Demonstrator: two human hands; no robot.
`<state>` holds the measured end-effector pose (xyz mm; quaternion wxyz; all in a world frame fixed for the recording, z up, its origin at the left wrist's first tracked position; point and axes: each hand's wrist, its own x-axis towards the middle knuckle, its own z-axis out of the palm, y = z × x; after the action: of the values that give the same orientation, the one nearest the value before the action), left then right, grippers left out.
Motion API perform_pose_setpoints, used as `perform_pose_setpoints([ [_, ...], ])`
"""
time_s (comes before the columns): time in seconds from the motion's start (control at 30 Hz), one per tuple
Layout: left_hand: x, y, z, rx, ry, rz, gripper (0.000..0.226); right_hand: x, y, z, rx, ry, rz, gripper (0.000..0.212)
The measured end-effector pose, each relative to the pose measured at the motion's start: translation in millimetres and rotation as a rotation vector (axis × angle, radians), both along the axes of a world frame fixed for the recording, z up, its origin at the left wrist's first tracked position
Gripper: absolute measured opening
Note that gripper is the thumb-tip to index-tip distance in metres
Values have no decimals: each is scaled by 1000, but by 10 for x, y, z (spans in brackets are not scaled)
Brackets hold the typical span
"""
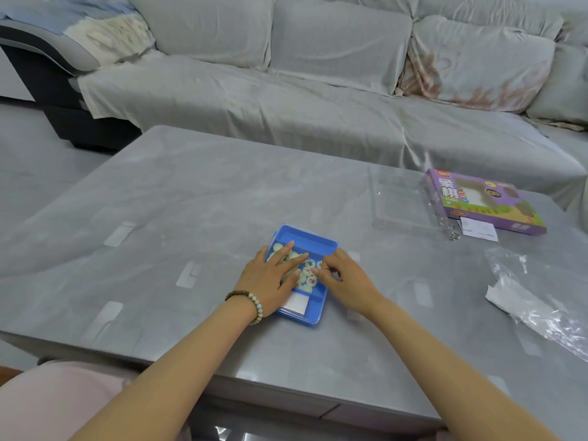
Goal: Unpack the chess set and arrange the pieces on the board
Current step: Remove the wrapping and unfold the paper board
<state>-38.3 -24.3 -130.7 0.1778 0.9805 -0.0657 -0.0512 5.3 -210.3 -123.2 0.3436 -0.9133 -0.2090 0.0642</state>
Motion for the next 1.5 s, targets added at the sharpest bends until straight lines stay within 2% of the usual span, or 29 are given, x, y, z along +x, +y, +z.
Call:
perform_pose_setpoints([
  [0.07,-16,-21,59,42,19,6,53,-80,-46,-70,98,-7,-73,28],
  [0.23,-166,-250,93,178,105,32,105,-235,-150,-218,374,27,-271,11],
  [0.33,-220,-313,7,245,99,23,120,-298,-197,-256,426,8,-310,19],
  [0.43,-220,-295,-8,234,71,32,115,-344,-228,-311,377,-47,-294,11],
  [0.5,-237,-285,43,157,44,31,110,-357,-222,-318,386,-37,-304,11],
  [0.57,-249,-244,130,-45,-32,63,99,-372,-216,-293,420,-9,-317,18],
  [0.63,-218,-153,206,-347,-137,125,72,-392,-209,-263,408,23,-312,23],
  [0.7,-177,-47,282,-531,-234,188,53,-411,-188,-241,402,63,-293,26],
  [0.83,-140,93,493,-540,-355,254,45,-440,-72,-234,418,123,-217,35],
  [0.9,-110,175,578,-525,-438,313,49,-460,19,-218,462,142,-204,41],
  [0.97,-71,287,629,-607,-522,405,52,-463,102,-181,499,152,-197,42],
  [1.0,-56,352,633,-638,-560,462,45,-456,134,-161,480,152,-197,41],
  [1.03,-46,420,629,-612,-605,521,39,-447,155,-147,439,151,-199,41],
  [1.1,-52,559,577,-427,-636,611,36,-425,179,-156,361,131,-192,40],
  [1.17,-77,665,503,-227,-534,630,38,-416,202,-181,308,77,-163,38],
  [1.23,-82,730,407,-5,-351,639,51,-409,232,-207,283,39,-157,38],
  [1.3,-82,764,329,115,-212,653,61,-418,260,-209,302,33,-173,38],
  [1.43,-104,753,162,-64,-74,718,64,-463,288,-167,315,-46,-136,28],
  [1.5,-132,738,97,-122,-54,722,62,-465,290,-129,331,-23,-124,21],
])
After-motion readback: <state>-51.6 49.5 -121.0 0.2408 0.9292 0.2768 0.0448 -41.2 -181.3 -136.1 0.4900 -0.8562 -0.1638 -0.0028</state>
